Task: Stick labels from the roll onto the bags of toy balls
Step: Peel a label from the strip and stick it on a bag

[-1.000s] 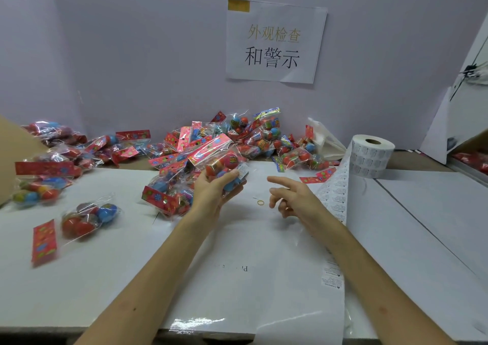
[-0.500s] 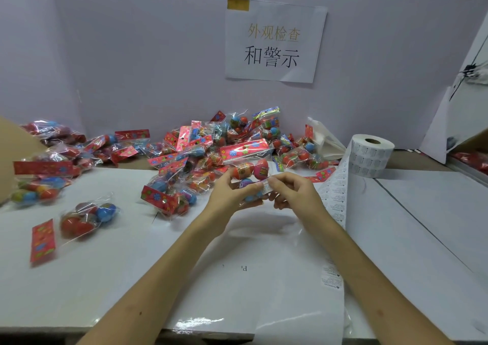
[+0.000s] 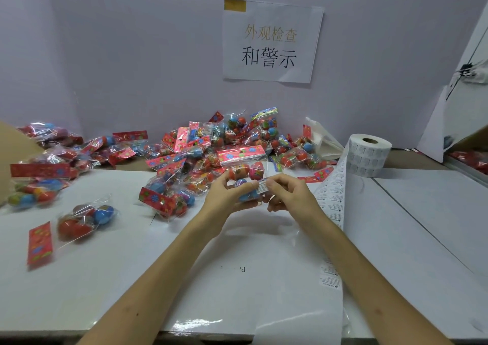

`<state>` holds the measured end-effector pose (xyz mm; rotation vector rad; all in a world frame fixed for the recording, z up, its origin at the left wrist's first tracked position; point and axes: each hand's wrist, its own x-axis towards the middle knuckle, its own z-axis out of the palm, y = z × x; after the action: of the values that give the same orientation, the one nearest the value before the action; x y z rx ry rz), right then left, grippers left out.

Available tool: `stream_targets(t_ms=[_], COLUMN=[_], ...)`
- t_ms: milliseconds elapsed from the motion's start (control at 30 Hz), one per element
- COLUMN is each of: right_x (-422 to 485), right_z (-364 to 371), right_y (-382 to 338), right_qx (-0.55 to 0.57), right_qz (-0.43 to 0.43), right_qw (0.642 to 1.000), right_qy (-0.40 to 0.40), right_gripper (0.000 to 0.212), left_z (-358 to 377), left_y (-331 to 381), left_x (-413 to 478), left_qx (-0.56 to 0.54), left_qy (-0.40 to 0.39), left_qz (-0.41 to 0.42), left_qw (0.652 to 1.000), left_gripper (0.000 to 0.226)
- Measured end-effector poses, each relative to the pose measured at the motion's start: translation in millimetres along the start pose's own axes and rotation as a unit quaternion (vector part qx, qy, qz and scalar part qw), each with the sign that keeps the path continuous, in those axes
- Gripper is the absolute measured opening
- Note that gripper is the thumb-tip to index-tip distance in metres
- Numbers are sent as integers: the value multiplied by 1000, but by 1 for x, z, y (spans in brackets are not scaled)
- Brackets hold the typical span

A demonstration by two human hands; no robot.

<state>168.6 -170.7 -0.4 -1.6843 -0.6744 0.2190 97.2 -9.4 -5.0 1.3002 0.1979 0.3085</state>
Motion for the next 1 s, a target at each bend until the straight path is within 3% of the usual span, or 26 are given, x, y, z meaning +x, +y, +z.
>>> stream_targets(t_ms=[200,567,733,1000], right_x=[0,0,-2,-2], right_z=[-1,-1,1,1], right_y=[1,1,1,-2], right_qx=[5,12,-31,31], right_qz=[-4,-3,-22,-20], right_qw=[1000,1000,999,999], right_qy=[11,11,19,-9], right_gripper=[16,13,21,16], left_z=[4,1,-1,-4], left_y=[-1,-4,-3,-3], left_x=[-1,3,1,2], left_qx=[28,-2,-9,-25], left_qy=[-24,-28,-49,-63], left_qz=[0,-1,10,-2], left_qw=[999,1000,999,998], left_gripper=[68,63,63,62])
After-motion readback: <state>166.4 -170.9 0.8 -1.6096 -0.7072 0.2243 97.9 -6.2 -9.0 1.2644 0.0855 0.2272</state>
